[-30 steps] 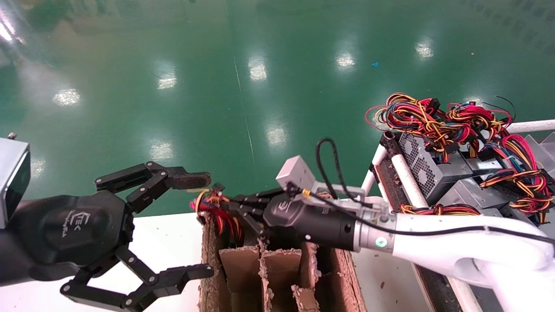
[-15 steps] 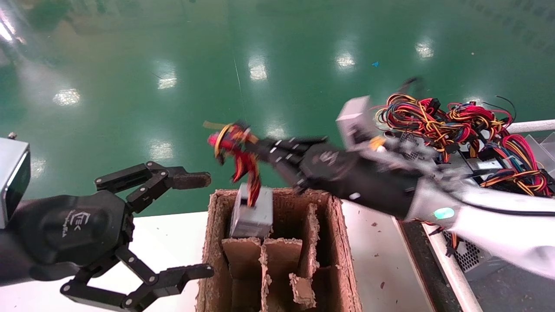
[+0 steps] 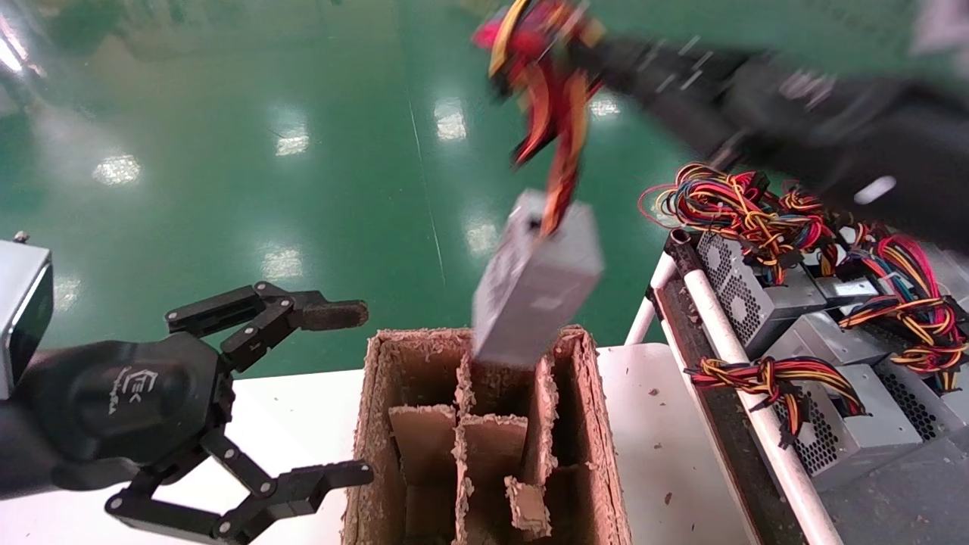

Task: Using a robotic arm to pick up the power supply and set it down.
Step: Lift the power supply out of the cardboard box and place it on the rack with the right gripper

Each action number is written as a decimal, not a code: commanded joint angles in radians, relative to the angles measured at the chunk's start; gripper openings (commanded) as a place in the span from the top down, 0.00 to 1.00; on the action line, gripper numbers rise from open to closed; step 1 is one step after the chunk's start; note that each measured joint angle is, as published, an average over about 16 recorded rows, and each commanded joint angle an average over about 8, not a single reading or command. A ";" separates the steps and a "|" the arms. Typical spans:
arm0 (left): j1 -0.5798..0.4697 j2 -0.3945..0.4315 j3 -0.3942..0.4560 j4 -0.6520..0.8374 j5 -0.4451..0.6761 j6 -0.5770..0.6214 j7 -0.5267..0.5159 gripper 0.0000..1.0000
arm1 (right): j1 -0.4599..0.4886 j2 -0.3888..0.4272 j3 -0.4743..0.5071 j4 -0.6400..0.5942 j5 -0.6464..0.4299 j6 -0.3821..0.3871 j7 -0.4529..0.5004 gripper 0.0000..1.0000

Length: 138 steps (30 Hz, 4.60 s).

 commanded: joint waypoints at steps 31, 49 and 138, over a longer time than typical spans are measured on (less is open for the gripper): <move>0.000 0.000 0.000 0.000 0.000 0.000 0.000 0.00 | 0.195 0.568 0.120 -0.676 -0.144 -0.189 -0.237 1.00; 0.000 0.000 0.000 0.000 0.000 0.000 0.000 0.00 | 0.001 0.571 0.102 -1.028 -0.125 -0.424 -0.440 1.00; 0.000 0.000 0.001 0.000 -0.001 0.000 0.001 0.00 | -0.158 0.488 0.065 -0.806 -0.004 -0.296 -0.279 0.00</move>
